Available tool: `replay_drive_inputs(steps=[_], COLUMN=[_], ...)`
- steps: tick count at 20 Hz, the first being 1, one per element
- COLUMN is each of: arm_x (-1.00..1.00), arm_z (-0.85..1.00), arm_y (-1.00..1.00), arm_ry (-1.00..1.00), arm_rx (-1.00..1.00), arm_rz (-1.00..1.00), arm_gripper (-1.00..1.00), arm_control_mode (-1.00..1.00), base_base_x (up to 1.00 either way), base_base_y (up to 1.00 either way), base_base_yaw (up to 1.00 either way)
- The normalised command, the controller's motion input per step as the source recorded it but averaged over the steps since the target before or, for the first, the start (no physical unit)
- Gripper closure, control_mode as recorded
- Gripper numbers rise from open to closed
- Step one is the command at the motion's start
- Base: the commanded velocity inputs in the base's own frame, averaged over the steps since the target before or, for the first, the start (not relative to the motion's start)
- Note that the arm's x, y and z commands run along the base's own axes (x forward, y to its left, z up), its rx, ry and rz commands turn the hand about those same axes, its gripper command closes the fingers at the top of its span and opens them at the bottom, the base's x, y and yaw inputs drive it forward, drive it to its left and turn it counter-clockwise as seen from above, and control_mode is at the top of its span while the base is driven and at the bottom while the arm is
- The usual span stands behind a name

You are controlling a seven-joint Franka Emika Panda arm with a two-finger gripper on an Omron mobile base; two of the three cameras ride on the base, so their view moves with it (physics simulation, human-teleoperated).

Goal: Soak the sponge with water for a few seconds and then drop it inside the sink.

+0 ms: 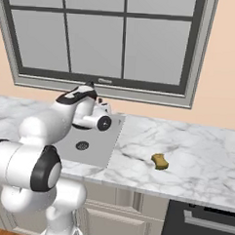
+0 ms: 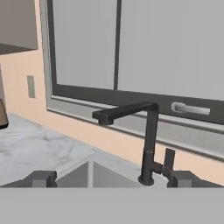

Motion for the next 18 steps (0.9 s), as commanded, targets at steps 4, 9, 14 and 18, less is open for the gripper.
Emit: replay_drive_inputs(steps=[4, 9, 14, 18], arm_x=[0.25, 0.17, 0.14, 0.16], arm_z=[-0.01, 0.00, 0.00, -0.03], arm_y=[0.00, 0.00, 0.02, 0.09], arm_ry=[-0.01, 0.00, 0.00, 0.00], arm_rx=[0.01, 0.02, 0.01, 0.00], arm_rz=[0.00, 0.00, 0.00, 0.00], arm_gripper=[-1.00, -1.00, -1.00, -1.00], arm_control_mode=[-1.00, -1.00, -1.00, -1.00], base_base_x=[0.00, 0.00, 0.00, 0.00], base_base_y=[0.00, 0.00, 0.00, 0.00], base_base_yaw=[0.00, 0.00, 0.00, 0.00])
